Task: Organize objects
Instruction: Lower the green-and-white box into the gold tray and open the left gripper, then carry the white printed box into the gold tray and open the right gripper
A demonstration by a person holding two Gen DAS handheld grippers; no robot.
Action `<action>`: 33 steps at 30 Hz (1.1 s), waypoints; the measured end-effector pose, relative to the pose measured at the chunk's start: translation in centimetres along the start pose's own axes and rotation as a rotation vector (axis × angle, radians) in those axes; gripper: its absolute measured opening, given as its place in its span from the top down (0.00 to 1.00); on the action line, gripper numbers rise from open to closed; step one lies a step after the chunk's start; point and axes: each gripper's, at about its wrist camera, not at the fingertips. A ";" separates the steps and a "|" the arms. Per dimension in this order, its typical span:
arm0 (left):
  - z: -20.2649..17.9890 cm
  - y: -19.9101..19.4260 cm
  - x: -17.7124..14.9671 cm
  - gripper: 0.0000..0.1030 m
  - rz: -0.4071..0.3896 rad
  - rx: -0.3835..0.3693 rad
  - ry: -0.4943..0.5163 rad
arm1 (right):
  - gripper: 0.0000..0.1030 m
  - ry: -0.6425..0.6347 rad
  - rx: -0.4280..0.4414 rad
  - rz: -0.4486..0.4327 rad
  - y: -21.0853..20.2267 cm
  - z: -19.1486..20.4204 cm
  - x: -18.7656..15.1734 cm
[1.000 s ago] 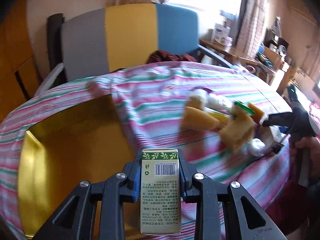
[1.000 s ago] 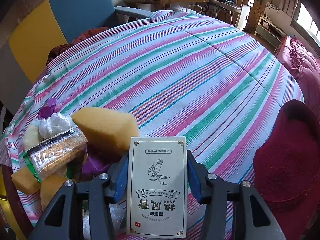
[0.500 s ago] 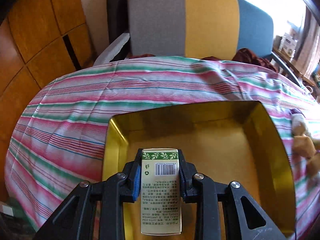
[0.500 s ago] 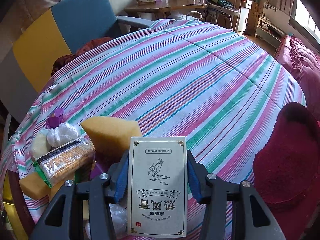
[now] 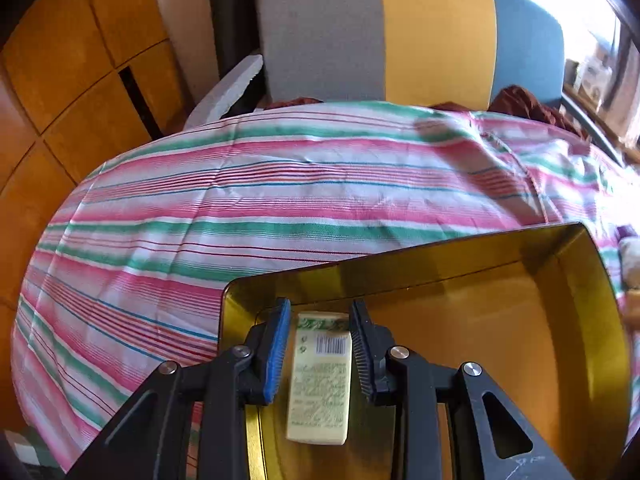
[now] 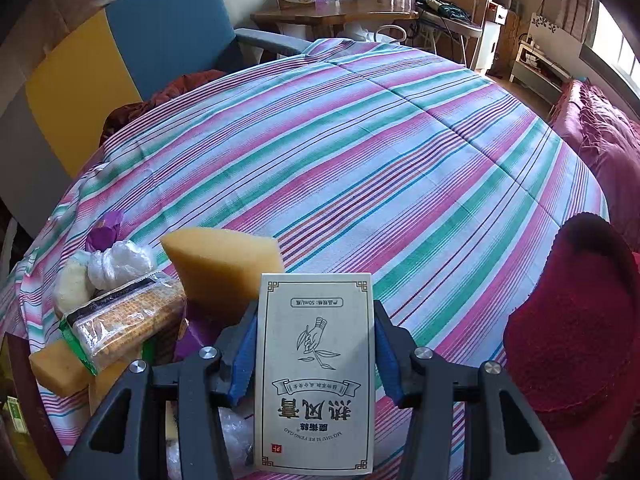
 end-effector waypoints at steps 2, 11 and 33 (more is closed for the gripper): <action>0.1 -1.3 -0.4 0.70 -0.033 0.003 0.000 | 0.50 0.002 0.002 -0.006 -0.1 -0.1 0.0; 0.5 -8.9 -6.2 0.60 -0.129 -0.018 -0.088 | 0.50 0.018 0.053 -0.120 -2.6 -0.4 0.1; -0.1 -16.4 -15.3 0.55 -0.208 0.026 -0.179 | 0.50 -0.449 0.541 -0.166 -15.2 16.3 -5.6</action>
Point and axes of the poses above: each gripper's, at about its wrist camera, not at the fingertips, and y roughly the way its jaws point, z to its left, x to its top, and after that the axes turned 3 degrees about x, right-handed
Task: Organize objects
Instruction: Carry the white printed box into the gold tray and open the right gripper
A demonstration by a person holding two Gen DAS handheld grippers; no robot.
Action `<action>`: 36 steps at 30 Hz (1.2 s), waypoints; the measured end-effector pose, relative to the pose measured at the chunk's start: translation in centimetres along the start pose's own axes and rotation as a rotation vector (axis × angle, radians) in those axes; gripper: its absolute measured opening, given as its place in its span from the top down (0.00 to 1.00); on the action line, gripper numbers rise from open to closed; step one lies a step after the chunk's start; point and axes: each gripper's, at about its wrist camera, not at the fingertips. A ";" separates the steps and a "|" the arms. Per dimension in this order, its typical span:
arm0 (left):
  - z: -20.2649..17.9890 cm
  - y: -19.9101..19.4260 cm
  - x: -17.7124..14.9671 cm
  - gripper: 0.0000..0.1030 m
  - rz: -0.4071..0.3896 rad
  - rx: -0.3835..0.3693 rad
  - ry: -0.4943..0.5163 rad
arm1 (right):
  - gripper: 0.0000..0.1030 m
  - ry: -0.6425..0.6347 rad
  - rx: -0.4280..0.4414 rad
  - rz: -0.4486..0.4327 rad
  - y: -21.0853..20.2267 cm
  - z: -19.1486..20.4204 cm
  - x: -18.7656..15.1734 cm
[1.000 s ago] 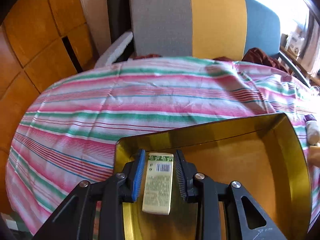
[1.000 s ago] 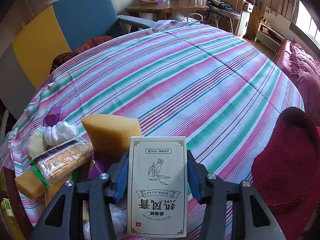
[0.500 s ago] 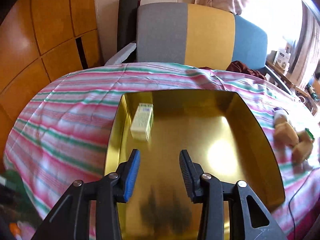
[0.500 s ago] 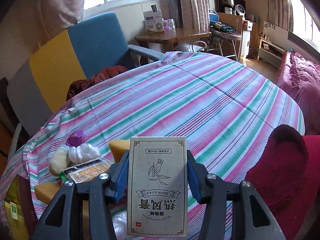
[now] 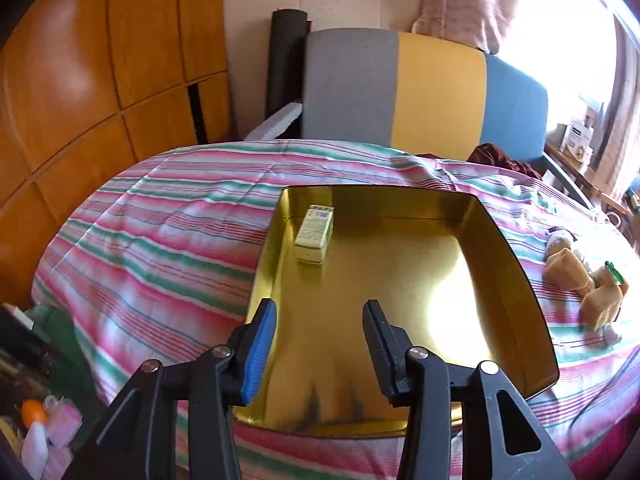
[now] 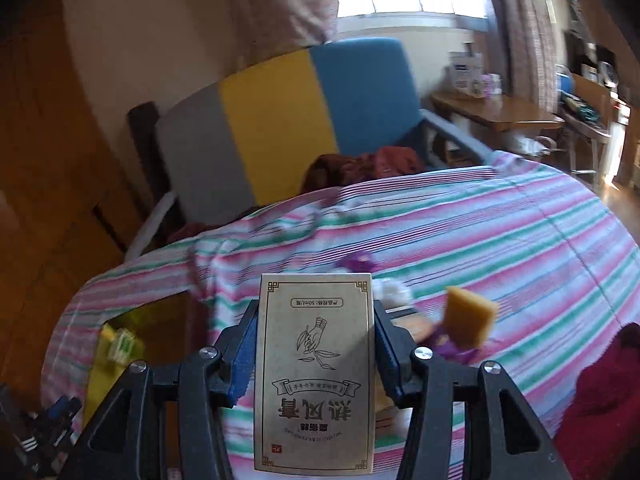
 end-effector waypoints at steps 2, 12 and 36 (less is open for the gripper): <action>0.6 0.0 -0.4 0.55 0.008 0.008 -0.015 | 0.50 -0.075 0.097 0.080 2.1 4.3 -0.8; 6.3 -0.3 -1.9 0.55 0.022 0.074 -0.136 | 0.50 -0.195 0.331 0.492 14.4 20.1 -7.4; 11.3 0.8 -3.6 0.55 0.065 0.104 -0.258 | 0.40 -0.124 0.426 0.597 19.1 23.6 -11.6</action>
Point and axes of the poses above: each gripper's, at about its wrist camera, not at the fingertips, and y roughly the way its jaws point, z to its left, x to its top, and after that the axes turned 3 degrees about x, right-handed
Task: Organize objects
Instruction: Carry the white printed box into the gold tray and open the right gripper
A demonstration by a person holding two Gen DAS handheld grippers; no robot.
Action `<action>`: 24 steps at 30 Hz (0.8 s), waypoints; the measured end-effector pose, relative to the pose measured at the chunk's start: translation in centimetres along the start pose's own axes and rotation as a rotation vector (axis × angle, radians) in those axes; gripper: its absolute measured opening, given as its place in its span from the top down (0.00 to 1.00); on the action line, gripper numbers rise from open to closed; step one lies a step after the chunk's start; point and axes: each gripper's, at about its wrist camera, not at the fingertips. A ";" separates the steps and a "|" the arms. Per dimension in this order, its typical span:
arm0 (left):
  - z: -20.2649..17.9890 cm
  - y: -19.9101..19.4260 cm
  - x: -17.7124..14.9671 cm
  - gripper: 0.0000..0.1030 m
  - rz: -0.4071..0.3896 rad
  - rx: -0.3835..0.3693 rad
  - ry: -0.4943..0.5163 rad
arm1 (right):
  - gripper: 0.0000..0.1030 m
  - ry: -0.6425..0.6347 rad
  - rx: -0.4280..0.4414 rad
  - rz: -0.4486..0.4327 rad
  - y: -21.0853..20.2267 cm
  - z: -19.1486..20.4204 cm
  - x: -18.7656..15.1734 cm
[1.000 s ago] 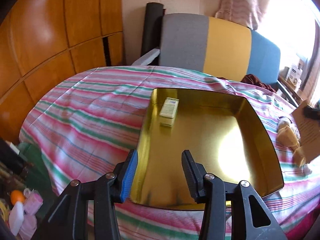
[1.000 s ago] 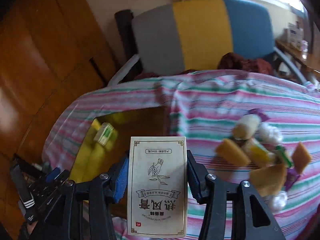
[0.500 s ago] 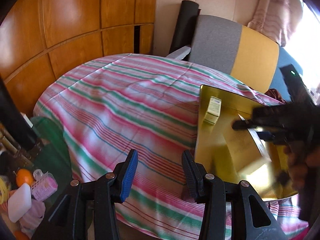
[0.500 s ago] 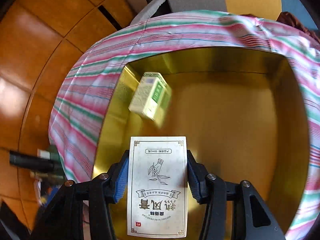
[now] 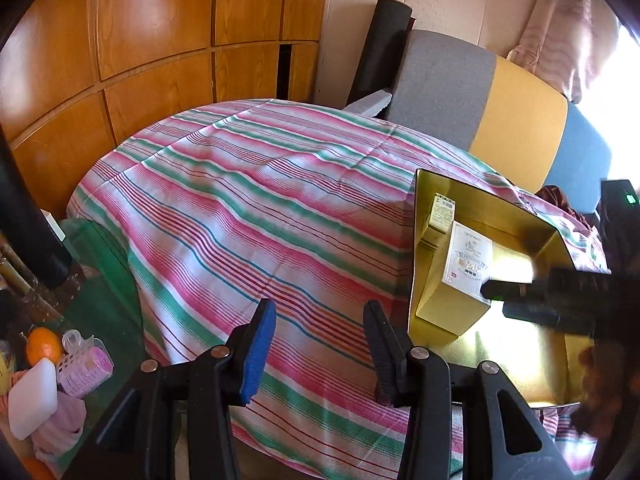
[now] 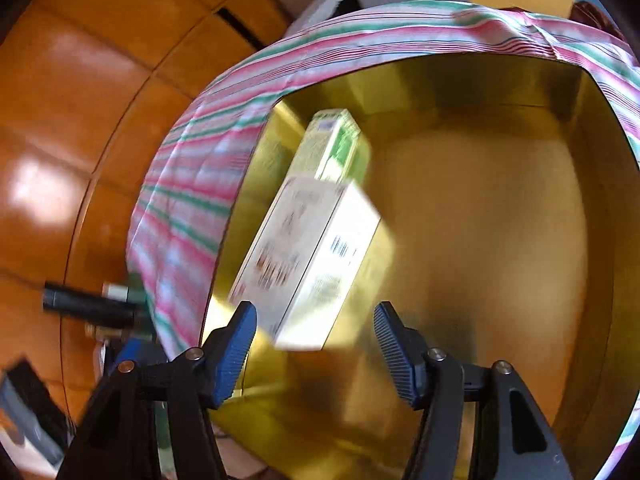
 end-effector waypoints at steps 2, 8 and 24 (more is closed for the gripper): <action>-0.1 0.0 0.0 0.55 0.002 0.000 0.003 | 0.40 -0.010 -0.015 0.010 0.6 0.2 0.1; -0.6 -0.4 -0.1 0.54 -0.005 -0.002 0.016 | 0.40 -0.051 0.038 -0.013 1.7 1.7 2.9; -2.3 -2.4 -0.1 0.47 -0.057 0.002 0.052 | 0.40 -0.215 -0.143 -0.138 -3.0 2.9 -0.4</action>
Point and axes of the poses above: each gripper's, at about its wrist camera, not at the fingertips, and y roughly the way its jaws point, z to its left, x to its top, and after that the axes turned 3 degrees about x, right-handed
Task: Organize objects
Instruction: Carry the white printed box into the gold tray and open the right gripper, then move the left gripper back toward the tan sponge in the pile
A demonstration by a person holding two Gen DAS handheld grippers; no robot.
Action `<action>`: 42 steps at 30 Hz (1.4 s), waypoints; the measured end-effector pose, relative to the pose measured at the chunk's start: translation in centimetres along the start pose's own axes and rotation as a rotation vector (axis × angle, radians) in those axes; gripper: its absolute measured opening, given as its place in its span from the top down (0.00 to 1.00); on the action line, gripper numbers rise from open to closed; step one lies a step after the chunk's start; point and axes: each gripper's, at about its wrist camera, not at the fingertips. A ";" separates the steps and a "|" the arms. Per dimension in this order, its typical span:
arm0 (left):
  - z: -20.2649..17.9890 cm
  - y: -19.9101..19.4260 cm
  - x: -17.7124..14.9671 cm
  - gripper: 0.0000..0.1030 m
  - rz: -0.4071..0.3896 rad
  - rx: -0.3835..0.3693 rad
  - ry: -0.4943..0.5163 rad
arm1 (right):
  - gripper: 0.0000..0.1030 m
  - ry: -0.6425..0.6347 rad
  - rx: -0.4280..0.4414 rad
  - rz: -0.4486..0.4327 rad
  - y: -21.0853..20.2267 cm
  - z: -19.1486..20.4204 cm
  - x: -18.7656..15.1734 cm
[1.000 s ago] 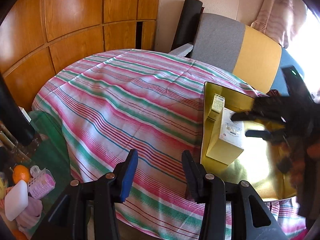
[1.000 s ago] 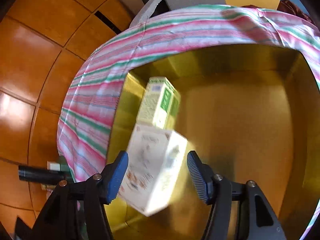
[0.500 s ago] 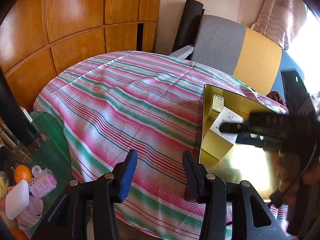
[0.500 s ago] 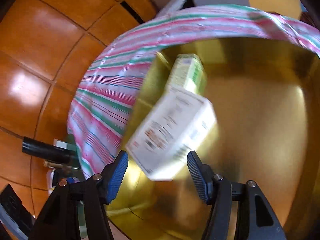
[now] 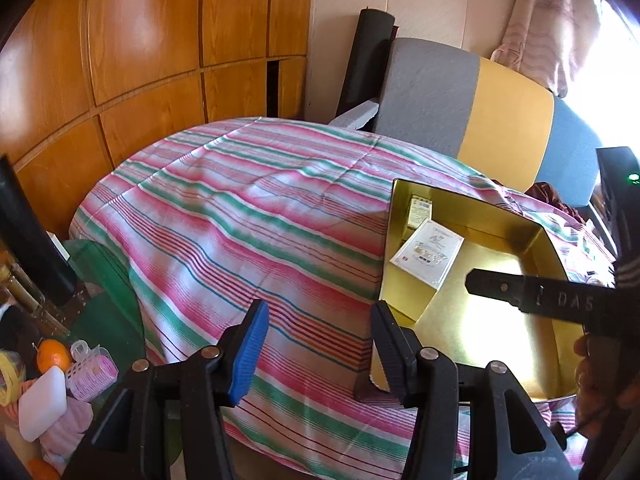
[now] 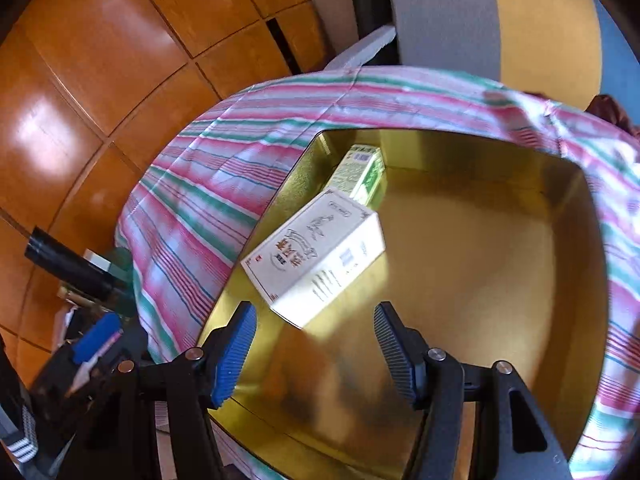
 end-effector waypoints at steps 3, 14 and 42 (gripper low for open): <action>-0.6 -0.6 0.0 0.47 -0.012 -0.005 0.015 | 0.40 -0.020 -0.049 -0.041 -1.3 0.1 -0.5; -3.1 -2.7 -0.1 0.33 -0.066 -0.034 0.077 | 0.23 -0.079 -0.202 -0.144 -5.1 -0.5 -2.6; -14.4 -4.0 -0.5 0.22 -0.083 -0.175 0.329 | 0.21 0.199 -0.500 -0.306 -19.4 -17.9 -7.4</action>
Point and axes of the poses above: each gripper's, at about its wrist camera, not at the fingertips, and y roughly the way its jaws point, z to its left, x to its top, and after that the axes turned 3 degrees about x, right-handed
